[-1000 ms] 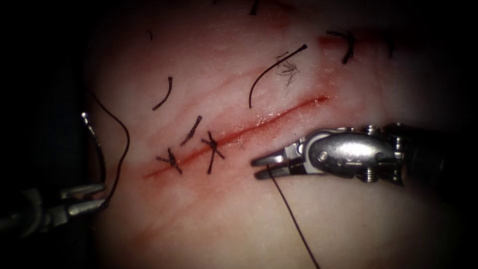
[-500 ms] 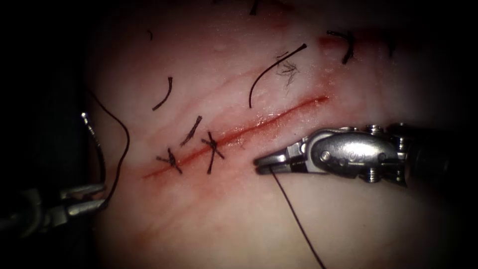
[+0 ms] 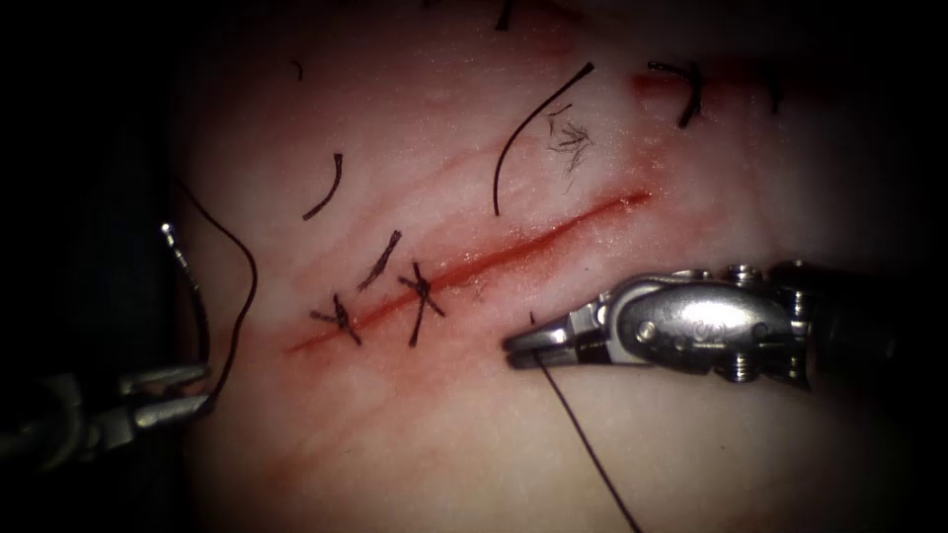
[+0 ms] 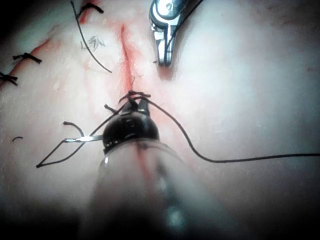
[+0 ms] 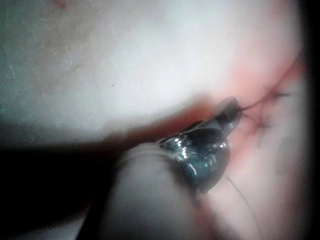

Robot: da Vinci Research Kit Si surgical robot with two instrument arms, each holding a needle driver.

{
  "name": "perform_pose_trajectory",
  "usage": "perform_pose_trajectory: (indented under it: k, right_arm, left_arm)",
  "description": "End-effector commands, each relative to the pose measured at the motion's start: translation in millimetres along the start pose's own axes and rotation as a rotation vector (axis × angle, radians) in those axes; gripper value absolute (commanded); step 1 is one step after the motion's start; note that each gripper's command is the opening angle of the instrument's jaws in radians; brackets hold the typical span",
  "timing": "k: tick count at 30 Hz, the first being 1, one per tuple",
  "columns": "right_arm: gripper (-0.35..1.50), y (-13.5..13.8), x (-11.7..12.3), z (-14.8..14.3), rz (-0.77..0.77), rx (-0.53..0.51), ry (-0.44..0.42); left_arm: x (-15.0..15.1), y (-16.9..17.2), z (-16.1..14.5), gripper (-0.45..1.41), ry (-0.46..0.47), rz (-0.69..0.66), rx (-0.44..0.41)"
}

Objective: Wound Closure
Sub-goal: Pull the suture through the incision with the right tool until a short tail remains on the top side.

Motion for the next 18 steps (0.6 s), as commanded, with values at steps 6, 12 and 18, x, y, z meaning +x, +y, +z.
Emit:
perform_pose_trajectory:
  k: [6, 12, 18]
  right_arm:
    - [-0.35, -1.4, 0.5, 0.7, 0.02, 0.031, 0.004]
    - [-0.35, -2.3, 0.8, 0.8, 0.022, 0.079, -0.005]
    - [-0.35, -2.8, 1.5, 0.7, 0.036, 0.085, 0.008]
  left_arm:
    - [0.1, -0.1, 0.8, -0.35, 0.002, 0.002, 0.001]
    - [0.1, -0.1, 0.8, -0.35, 0.002, 0.002, 0.001]
    - [0.1, -0.1, 0.8, -0.35, 0.002, 0.002, 0.001]
